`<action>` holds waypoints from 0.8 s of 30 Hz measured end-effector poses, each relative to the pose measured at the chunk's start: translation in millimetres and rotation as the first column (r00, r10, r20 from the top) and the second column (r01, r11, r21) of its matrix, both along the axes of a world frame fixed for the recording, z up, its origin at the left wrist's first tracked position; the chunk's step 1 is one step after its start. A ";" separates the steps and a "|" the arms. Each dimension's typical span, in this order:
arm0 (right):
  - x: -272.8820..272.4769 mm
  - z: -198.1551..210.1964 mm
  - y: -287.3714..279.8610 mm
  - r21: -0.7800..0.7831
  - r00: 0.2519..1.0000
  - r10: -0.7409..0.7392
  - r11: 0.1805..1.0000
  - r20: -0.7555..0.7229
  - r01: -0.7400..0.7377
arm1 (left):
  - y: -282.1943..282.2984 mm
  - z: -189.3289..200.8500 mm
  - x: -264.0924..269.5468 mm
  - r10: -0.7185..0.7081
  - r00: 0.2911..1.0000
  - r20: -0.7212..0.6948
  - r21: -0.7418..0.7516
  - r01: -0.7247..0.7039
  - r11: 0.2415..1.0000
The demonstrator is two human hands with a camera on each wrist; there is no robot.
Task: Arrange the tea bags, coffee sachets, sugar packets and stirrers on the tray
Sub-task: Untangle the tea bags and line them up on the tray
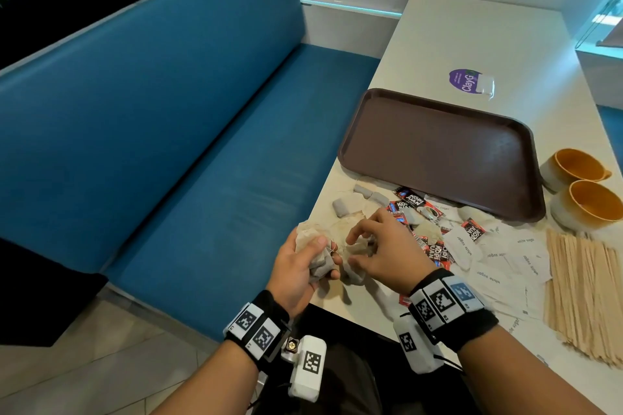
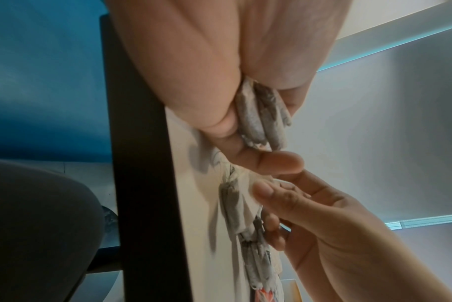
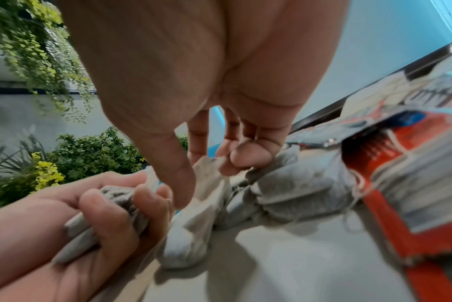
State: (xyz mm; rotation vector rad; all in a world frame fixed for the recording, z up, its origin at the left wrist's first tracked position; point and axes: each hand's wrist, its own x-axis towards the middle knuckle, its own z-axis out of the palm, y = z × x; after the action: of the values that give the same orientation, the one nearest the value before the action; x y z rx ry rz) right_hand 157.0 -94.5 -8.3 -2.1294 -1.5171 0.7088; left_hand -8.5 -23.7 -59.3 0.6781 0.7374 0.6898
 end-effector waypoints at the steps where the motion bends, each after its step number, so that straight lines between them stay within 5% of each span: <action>1: -0.2 0.4 0.4 -0.019 1.000 0.014 1.000 0.021 -0.013 | 0.3 -0.2 -0.2 -0.003 1.000 0.000 -0.003 0.003 1.000; 24: -2.4 7.7 -0.9 -0.083 0.995 0.047 0.996 0.091 -0.039 | 0.5 2.0 -0.7 -0.016 1.000 -0.009 -0.013 0.015 1.000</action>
State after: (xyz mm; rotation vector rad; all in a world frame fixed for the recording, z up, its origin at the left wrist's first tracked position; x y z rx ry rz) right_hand 154.6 -95.4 -0.6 -2.2239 -1.6124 0.7069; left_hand -9.3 -23.2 -57.3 0.6751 0.7436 0.6678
